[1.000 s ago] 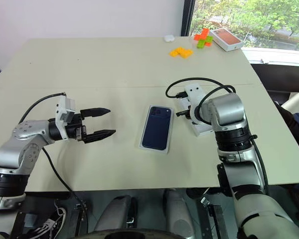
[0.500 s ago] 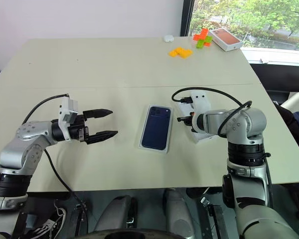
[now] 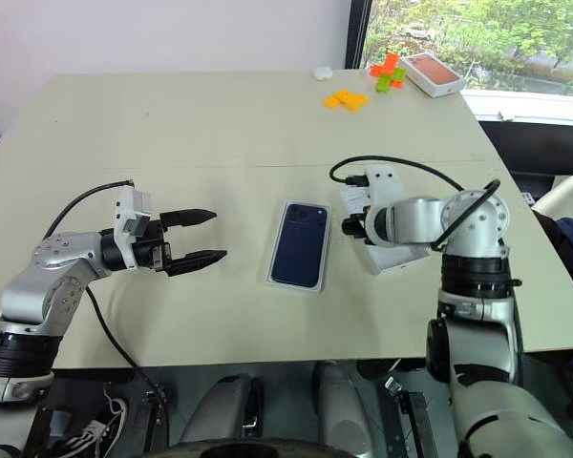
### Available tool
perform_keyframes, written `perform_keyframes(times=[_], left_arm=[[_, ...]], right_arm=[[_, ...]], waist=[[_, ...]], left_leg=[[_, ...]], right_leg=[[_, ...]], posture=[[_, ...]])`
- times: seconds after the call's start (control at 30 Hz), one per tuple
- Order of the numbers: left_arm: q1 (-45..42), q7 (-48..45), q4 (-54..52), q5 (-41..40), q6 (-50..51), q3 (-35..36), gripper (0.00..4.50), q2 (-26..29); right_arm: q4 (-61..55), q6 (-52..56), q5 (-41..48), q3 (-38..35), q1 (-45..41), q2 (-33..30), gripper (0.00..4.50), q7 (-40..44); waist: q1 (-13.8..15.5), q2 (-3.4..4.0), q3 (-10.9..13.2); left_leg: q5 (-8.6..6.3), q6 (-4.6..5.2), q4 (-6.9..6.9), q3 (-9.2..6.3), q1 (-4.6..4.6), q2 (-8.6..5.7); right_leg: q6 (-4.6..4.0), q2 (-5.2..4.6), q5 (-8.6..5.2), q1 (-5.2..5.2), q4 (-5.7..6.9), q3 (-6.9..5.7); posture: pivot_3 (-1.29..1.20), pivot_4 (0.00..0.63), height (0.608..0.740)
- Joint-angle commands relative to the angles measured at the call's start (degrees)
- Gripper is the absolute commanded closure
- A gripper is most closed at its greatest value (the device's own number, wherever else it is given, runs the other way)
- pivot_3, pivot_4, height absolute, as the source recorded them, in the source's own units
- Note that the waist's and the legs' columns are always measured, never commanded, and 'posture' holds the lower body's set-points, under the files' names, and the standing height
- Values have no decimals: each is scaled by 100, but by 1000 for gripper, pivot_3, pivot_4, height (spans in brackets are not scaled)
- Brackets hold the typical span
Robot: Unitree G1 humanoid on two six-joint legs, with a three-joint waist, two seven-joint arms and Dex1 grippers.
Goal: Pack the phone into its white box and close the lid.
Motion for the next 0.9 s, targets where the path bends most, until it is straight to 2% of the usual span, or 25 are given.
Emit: perform_keyframes(times=[0.03, 0.27, 0.57, 0.8, 0.9], left_arm=[[3, 8, -126, -35, -49, 41, 0, -8], [56, 33, -196, -62, -24, 53, 0, -28], [55, 75, -212, -79, -11, 38, 0, -75], [35, 111, -207, -81, -10, 37, 0, -109], [48, 127, -227, -78, -6, 35, 0, -125]], right_arm=[[-191, 40, -55, 590, -294, -419, 1730, 736], [-645, 40, -573, 1579, -263, -1080, 1730, 2325], [-831, -176, -1842, 2050, -238, -1205, 1730, 3552], [-736, -400, -2728, 2281, -206, -1282, 1730, 4352], [-706, -457, -3074, 2372, -200, -1302, 2594, 4607]], waist=[[1, -1, 0], [8, 0, 0], [23, -1, 0], [37, -2, -1], [37, -2, -1]], left_leg=[[-1, 2, 0, 0, 0, 1], [-12, 22, -3, 4, -9, 12], [-14, 24, -3, 7, -27, 11], [-13, 23, 5, 8, -88, 6], [-13, 23, 4, 8, -88, 6]], right_leg=[[1, 1, 0, 0, -2, 0], [2, 9, 0, 0, -27, -1], [3, 4, 2, -5, -52, -2], [3, -2, 7, -76, -40, -2], [2, -3, 7, -77, -39, -3]], posture=[[0, 150, 740], [0, 150, 740], [0, 150, 740], [0, 150, 740], [0, 150, 740]])
